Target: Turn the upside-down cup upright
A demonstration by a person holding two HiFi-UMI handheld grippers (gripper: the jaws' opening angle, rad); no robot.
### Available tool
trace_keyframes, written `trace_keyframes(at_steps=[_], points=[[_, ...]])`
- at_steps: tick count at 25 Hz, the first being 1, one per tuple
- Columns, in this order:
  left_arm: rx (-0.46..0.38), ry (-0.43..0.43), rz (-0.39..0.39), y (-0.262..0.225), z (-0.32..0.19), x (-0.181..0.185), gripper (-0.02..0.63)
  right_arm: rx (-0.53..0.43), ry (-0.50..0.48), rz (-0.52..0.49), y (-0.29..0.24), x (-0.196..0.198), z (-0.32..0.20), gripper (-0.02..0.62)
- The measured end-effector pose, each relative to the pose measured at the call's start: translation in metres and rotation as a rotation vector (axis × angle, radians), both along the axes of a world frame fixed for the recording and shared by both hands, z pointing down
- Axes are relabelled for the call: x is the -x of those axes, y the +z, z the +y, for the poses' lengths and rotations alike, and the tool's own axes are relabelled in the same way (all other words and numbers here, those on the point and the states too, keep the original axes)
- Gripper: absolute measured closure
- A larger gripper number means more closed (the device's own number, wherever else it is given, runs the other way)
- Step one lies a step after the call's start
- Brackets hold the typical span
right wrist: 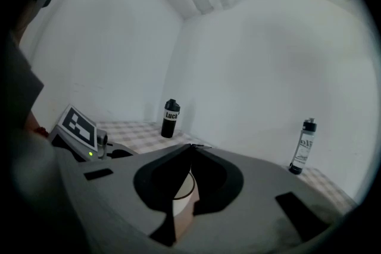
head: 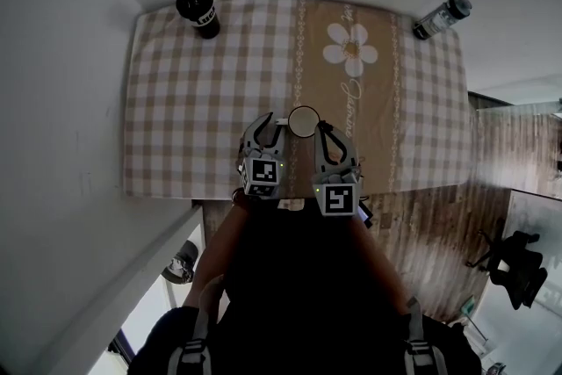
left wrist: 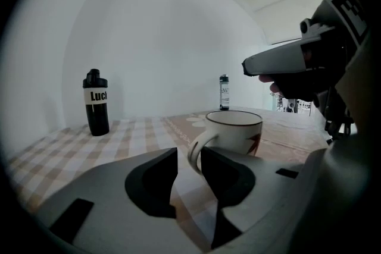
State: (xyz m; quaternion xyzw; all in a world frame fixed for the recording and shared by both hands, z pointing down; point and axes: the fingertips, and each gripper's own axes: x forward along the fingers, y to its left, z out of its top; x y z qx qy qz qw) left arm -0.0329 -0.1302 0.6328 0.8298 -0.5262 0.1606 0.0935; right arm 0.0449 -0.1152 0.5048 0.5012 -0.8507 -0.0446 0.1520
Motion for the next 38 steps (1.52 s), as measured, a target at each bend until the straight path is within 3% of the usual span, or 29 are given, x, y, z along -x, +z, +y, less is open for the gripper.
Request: trace_keyframes(at_steps=[9,17,26,30,38], points=[[-0.018,0.003,0.033,-0.006,-0.01,-0.003,0.492,0.004,0.028,0.019,0.007,-0.006,-0.003,0.589],[-0.015,-0.016,0.035,-0.005,-0.015,-0.007,0.554,0.004,0.039,0.01,0.006,-0.008,-0.005,0.589],[-0.014,-0.042,0.077,-0.007,-0.019,-0.007,0.559,0.015,0.048,0.015,0.011,-0.011,-0.008,0.589],[-0.017,-0.025,0.068,-0.004,-0.02,-0.005,0.554,0.005,0.042,0.024,0.011,-0.008,-0.009,0.589],[0.017,-0.015,0.123,-0.009,-0.025,-0.003,0.561,0.001,0.039,0.022,0.009,-0.007,-0.012,0.589]])
